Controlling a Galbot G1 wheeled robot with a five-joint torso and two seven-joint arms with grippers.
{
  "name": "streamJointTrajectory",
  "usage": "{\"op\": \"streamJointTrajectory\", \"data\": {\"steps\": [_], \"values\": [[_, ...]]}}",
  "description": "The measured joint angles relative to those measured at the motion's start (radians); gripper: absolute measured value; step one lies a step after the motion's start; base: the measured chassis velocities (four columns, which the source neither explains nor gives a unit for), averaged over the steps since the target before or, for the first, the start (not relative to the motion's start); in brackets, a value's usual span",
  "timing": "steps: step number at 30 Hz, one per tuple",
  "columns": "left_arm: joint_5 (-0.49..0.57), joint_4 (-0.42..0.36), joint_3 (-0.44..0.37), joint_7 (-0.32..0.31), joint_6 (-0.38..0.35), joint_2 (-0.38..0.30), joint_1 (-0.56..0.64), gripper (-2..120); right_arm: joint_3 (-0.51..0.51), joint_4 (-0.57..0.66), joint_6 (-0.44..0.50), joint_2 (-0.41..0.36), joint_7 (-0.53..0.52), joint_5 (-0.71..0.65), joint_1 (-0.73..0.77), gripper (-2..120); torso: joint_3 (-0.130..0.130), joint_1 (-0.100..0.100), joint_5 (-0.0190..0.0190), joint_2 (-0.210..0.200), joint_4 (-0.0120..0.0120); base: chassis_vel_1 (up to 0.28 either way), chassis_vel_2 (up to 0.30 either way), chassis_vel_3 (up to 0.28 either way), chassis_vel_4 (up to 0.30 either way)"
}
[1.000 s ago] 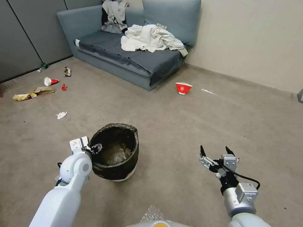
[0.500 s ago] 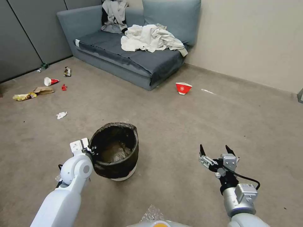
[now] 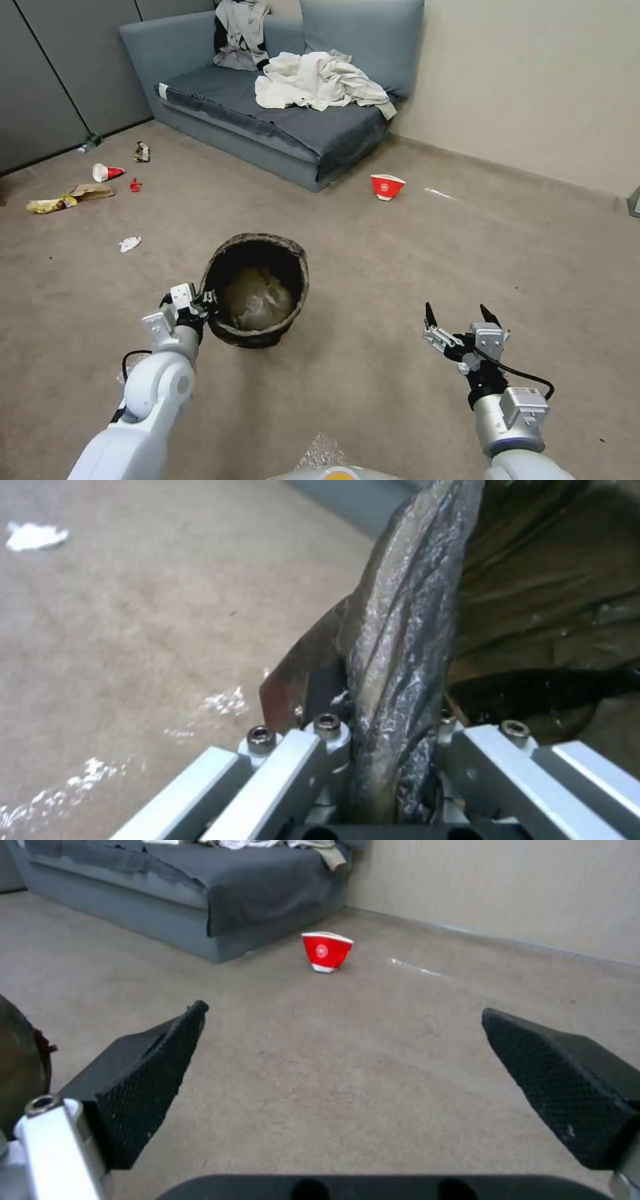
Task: Pick up the trash can from the floor.
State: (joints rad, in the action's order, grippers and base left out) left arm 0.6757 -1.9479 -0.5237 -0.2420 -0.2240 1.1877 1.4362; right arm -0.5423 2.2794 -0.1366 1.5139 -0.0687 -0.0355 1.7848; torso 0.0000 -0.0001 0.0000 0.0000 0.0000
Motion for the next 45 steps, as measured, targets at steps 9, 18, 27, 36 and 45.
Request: {"op": "streamJointTrajectory", "data": {"steps": [9, 18, 27, 36, 45], "values": [[-0.052, -0.055, -0.015, 0.039, 0.041, 0.009, 0.080, 5, 0.000, 0.002, 0.000, 0.003, -0.001, -0.001, -0.003, 100, 0.000, 0.000, 0.0000, 0.000, -0.0001, 0.000, 0.000, 0.000, 0.000], [-0.083, -0.070, -0.016, 0.042, 0.057, 0.017, 0.088, 5, 0.000, 0.003, 0.000, 0.008, -0.002, -0.002, -0.005, 100, 0.000, 0.000, -0.0002, 0.000, -0.0004, 0.000, 0.000, 0.000, 0.000], [-0.135, -0.117, -0.012, 0.062, 0.095, 0.033, 0.132, 4, 0.002, 0.008, 0.000, 0.016, -0.002, -0.002, -0.008, 100, 0.000, 0.000, -0.0003, 0.000, 0.0000, 0.000, 0.000, 0.000, 0.000], [-0.132, -0.121, -0.016, 0.059, 0.094, 0.027, 0.136, 4, 0.001, 0.010, -0.002, 0.015, -0.002, -0.002, -0.007, 100, 0.000, 0.000, 0.0000, 0.000, 0.0001, 0.000, 0.000, 0.000, 0.000], [-0.129, -0.126, -0.016, 0.057, 0.092, 0.026, 0.139, 4, 0.001, 0.011, -0.004, 0.015, -0.002, -0.002, -0.008, 100, 0.000, 0.000, 0.0000, 0.000, 0.0000, 0.000, 0.000, 0.000, 0.000]]}}
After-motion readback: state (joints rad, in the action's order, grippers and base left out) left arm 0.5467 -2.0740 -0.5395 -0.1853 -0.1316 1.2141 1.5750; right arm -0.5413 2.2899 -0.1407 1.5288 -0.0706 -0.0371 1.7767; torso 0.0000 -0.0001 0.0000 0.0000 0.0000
